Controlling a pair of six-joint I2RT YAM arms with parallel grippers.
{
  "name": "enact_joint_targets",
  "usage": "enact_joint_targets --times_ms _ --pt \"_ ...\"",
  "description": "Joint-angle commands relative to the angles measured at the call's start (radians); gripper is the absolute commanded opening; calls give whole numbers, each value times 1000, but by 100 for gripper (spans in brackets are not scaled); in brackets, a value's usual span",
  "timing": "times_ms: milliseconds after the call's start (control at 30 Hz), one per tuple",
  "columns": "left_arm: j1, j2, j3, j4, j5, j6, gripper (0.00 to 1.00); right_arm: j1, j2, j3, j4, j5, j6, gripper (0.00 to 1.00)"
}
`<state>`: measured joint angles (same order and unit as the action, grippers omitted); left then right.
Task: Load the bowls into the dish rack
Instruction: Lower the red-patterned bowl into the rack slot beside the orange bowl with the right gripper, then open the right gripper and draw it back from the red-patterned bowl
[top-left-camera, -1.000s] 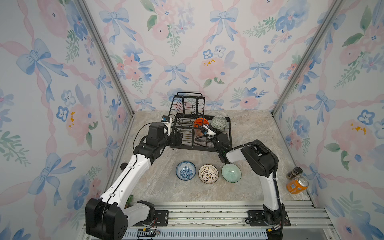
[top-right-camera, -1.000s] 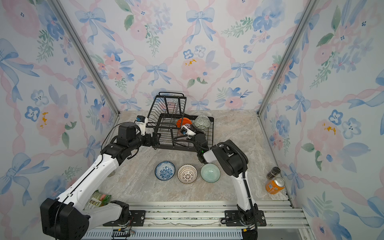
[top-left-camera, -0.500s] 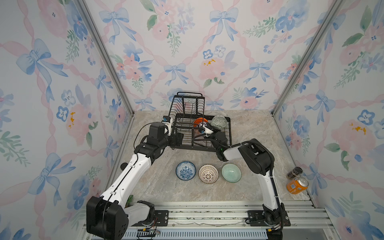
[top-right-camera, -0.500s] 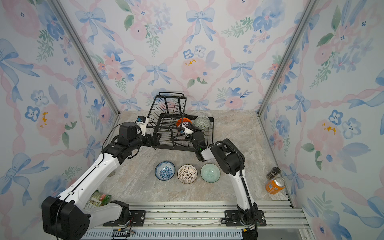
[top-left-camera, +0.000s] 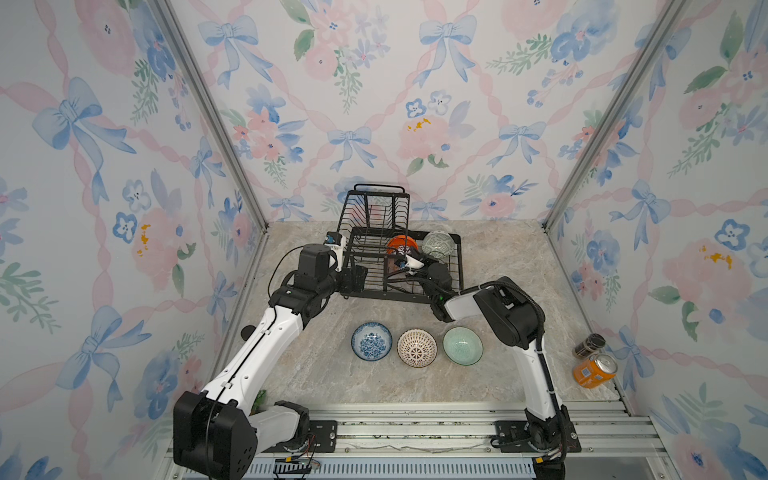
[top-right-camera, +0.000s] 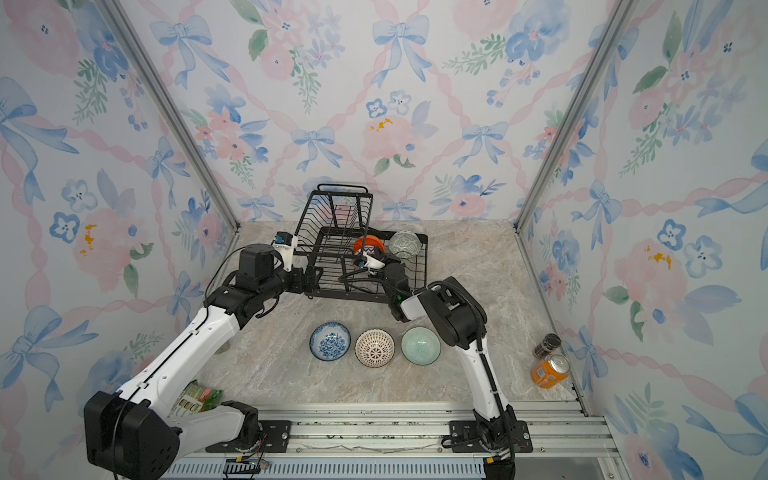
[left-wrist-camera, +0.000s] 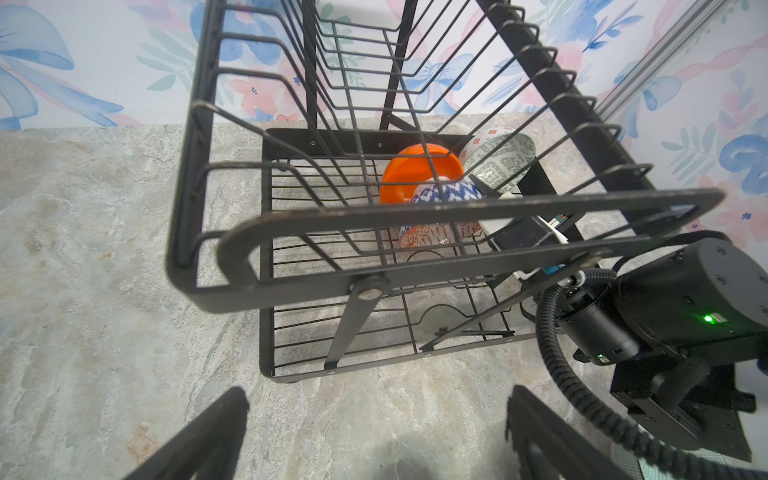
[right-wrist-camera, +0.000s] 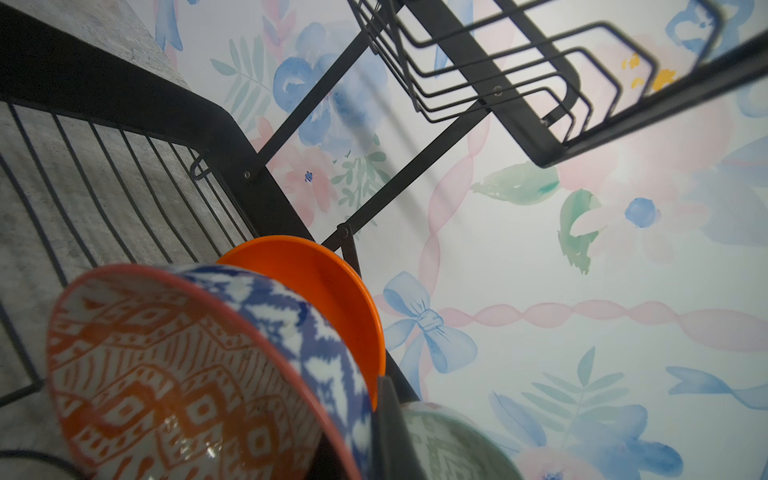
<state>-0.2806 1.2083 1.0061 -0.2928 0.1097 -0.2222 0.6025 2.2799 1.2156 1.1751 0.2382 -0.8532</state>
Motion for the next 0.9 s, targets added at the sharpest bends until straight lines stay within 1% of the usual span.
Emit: enact_joint_targets --times_ms 0,233,533,733,800,867 --pt "7 15 11 10 14 0 98 3 3 9 10 -13 19 0" --pt "7 17 8 11 15 0 98 9 -23 -17 -47 -53 36 0" --pt "7 11 6 11 18 0 98 11 -23 -18 -79 -53 36 0" --pt "7 10 2 12 22 -1 98 6 -35 -24 -97 -50 42 13" --pt "6 9 1 11 22 0 98 5 -41 -23 -101 -47 41 19" --pt "6 6 -1 11 19 -1 98 6 -43 -19 -104 -34 33 21"
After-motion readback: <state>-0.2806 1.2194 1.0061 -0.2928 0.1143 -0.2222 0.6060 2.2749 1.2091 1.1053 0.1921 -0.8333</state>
